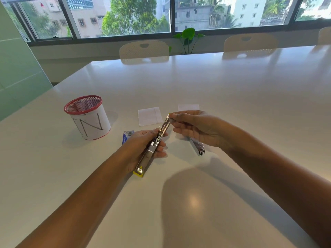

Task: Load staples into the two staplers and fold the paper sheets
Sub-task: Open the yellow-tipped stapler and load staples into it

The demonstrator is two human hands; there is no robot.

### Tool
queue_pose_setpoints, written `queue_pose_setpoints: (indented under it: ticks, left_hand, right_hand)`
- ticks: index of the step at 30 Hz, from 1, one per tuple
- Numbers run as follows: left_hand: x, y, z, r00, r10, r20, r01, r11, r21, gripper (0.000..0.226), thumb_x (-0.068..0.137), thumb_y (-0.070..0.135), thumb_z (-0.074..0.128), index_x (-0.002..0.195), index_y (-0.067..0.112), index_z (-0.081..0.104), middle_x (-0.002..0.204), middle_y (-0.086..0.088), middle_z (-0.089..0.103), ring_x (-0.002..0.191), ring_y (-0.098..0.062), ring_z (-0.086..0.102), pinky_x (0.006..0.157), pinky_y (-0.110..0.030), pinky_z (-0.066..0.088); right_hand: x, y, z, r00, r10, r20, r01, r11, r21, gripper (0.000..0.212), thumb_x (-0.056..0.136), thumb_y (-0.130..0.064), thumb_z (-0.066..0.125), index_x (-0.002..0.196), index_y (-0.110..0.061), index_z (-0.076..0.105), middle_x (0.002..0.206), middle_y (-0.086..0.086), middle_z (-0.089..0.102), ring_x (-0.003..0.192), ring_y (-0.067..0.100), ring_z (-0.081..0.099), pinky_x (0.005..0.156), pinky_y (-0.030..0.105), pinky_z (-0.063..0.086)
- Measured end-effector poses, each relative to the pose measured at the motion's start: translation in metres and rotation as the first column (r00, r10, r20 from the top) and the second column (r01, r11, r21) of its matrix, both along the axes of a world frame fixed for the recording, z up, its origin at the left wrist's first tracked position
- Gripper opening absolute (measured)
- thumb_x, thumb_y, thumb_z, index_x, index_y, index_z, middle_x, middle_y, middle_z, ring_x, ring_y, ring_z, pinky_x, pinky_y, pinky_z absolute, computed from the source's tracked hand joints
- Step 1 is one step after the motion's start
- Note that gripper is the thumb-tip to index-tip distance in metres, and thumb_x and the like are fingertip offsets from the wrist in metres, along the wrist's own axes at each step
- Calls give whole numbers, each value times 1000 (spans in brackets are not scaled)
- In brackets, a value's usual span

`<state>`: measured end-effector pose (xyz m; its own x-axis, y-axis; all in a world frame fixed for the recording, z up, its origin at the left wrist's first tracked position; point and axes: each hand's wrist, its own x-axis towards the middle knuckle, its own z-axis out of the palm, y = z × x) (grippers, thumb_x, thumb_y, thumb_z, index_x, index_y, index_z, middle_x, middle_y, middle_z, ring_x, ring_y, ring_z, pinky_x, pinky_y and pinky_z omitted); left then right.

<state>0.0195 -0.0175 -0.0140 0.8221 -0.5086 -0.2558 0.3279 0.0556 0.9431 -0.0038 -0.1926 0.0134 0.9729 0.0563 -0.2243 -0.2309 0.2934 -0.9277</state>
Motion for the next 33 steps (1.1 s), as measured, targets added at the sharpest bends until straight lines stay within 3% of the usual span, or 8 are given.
queue_pose_setpoints:
  ticks: [2,5,10,13,17,23,28,33]
  left_hand:
    - [-1,0,3,1000,5,4,-5,1000,22,31,95,22,41,102,-2,60,61,-10,59,44,-13,57,51,-29,58]
    - [-2,0,5,1000,21,-15,-21,1000,11,30,95,20,41,103,-2,60,62,-11,58,41,-14,55,47,-29,56]
    - [0,2,4,1000,-13,13,12,998,69,30,96,20,39,98,2,64,61,-10,63,43,-14,58,46,-26,53]
    - [-1,4,6,996,-91,-5,91,992,84,33,96,21,38,98,1,64,61,-10,63,43,-15,58,44,-25,52]
    - [-4,6,12,982,-188,10,184,970,157,33,96,21,35,93,5,64,58,-8,66,41,-12,59,42,-22,50]
    - [-6,6,15,974,-227,17,218,949,229,33,96,24,35,89,9,64,57,-4,66,41,-9,58,43,-20,51]
    - [-4,7,16,967,-254,15,244,943,227,34,96,25,34,94,9,64,56,-3,66,41,-8,56,44,-20,51]
    - [-4,7,18,962,-272,11,264,941,211,34,96,24,34,95,7,64,56,-3,65,40,-8,55,43,-20,51]
  right_hand:
    - [2,-2,-4,988,-16,157,64,950,-305,22,81,-11,66,101,-2,68,71,1,68,59,5,63,64,21,56]
    - [3,-1,-6,902,57,429,274,691,-669,18,76,-14,73,94,-13,73,67,-11,67,54,-3,61,59,18,48]
    - [2,-1,-3,892,118,435,256,661,-705,21,75,-12,73,97,-14,72,83,-3,71,54,-10,58,60,10,45]
    - [2,-2,-4,867,165,469,306,567,-765,20,78,-13,71,97,-14,72,80,-9,68,59,-15,58,58,-1,39]
    - [1,-3,-3,826,276,492,316,496,-809,19,78,-20,71,96,-17,72,79,-14,66,65,-16,57,63,-1,40]
    - [4,-9,-9,766,373,523,255,571,-780,17,75,-21,73,89,-28,69,84,-14,62,79,9,56,64,5,36]
    - [6,-12,-10,779,387,494,174,622,-763,23,77,-14,71,95,-28,66,94,-7,64,87,-11,54,69,-1,35]
    - [8,-14,-14,785,403,471,142,622,-770,23,77,-13,71,94,-27,67,90,-15,61,86,-7,54,68,1,37]
